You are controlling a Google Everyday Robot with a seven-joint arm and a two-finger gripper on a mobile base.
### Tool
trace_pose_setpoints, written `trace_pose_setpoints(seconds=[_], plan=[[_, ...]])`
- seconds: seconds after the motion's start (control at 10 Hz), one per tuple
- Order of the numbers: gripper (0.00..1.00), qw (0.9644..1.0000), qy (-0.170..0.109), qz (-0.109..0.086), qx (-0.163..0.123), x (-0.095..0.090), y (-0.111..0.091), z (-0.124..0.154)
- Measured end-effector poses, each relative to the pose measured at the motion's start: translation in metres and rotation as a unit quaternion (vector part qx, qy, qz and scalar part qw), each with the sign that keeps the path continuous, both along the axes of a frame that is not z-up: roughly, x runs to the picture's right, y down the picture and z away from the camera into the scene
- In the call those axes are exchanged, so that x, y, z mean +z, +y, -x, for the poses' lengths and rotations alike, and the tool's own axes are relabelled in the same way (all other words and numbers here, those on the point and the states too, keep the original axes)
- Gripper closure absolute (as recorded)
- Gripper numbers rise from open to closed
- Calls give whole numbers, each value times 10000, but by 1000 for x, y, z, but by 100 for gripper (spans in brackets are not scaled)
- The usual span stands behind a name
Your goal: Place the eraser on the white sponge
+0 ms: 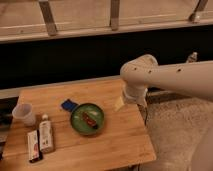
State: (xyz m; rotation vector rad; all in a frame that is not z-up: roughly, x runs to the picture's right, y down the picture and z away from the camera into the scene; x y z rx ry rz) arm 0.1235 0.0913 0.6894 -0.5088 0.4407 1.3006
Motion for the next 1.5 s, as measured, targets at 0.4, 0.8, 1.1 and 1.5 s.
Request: trace_pose_setpoints(seconds=[0.4, 0.8, 1.1, 1.5], plan=[[20, 9970, -539, -231, -505, 4, -32, 39], [20, 9790, -1432, -502, -1360, -7, -55, 148], [20, 9553, -2048, -604, -2044, -22, -47, 239], [20, 9383, -2392, -618, -2418, -40, -25, 292]])
